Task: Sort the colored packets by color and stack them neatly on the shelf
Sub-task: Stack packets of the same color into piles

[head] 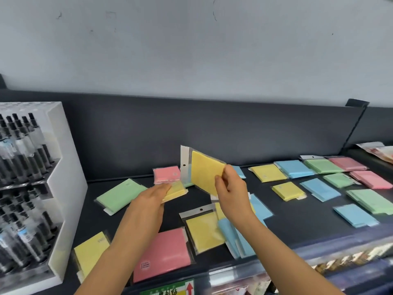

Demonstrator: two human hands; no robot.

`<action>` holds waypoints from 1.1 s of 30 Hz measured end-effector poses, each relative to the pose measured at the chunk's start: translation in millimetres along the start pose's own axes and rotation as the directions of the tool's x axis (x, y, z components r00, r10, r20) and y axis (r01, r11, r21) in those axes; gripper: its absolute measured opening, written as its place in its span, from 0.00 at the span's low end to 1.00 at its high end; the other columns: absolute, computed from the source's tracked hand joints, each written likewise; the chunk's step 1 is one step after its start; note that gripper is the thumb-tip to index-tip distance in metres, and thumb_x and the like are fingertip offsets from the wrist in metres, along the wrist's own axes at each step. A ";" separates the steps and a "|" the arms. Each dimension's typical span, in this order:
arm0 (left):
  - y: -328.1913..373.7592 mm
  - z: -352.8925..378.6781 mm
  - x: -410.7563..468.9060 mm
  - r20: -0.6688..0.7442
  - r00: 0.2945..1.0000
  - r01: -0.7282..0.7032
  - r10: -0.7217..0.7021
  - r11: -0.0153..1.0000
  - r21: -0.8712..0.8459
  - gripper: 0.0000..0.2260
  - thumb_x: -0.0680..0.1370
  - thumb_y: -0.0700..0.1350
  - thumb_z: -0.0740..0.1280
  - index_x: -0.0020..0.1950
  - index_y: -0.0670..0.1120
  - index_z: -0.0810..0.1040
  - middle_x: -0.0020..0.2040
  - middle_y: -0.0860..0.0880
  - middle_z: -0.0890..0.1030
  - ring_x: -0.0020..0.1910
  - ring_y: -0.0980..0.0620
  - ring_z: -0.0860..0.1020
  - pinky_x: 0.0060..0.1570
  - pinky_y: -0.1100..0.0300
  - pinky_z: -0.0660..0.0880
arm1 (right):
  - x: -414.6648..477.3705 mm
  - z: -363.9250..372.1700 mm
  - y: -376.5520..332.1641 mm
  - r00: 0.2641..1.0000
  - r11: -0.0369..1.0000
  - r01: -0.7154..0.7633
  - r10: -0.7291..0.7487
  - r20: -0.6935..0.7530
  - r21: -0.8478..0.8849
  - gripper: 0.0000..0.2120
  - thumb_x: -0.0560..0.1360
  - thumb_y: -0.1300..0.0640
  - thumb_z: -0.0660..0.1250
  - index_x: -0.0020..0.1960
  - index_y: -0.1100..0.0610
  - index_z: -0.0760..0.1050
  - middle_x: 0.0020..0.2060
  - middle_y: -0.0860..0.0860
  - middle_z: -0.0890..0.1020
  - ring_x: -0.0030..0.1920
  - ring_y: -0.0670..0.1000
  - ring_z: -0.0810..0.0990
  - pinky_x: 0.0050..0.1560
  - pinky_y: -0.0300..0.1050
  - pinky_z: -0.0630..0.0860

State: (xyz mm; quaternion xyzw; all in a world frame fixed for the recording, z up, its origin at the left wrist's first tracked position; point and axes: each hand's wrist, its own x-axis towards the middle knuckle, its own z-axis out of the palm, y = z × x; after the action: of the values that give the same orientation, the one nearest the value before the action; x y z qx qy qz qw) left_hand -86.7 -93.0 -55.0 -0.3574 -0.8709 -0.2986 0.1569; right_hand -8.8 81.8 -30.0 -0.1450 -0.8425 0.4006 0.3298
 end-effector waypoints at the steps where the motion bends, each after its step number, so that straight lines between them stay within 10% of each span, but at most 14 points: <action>1: 5.5 4.1 1.0 0.006 1.000 -0.004 0.004 1.000 0.001 0.23 0.71 0.29 0.64 0.64 0.46 0.76 0.58 0.46 0.80 0.54 0.45 0.79 0.55 0.56 0.75 | -1.6 -7.6 2.1 1.000 1.000 0.015 -0.015 0.003 -0.017 0.13 0.80 0.62 0.56 0.37 0.53 0.61 0.30 0.49 0.65 0.29 0.46 0.60 0.27 0.37 0.60; 33: 289.7 147.5 17.0 0.017 0.998 0.055 -0.058 0.989 0.140 0.24 0.74 0.30 0.60 0.69 0.46 0.71 0.68 0.48 0.73 0.67 0.48 0.71 0.67 0.61 0.62 | 16.2 -288.6 170.9 0.997 0.997 0.073 -0.072 -0.041 0.037 0.08 0.80 0.62 0.56 0.42 0.56 0.64 0.30 0.48 0.68 0.30 0.47 0.64 0.30 0.38 0.61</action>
State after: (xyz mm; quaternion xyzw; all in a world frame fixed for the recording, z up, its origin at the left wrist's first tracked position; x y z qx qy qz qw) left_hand 100.2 173.3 -42.4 -0.3239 -0.9011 -0.2373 0.1638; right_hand 169.6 366.1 -21.4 -0.1158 -0.8325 0.4016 0.3636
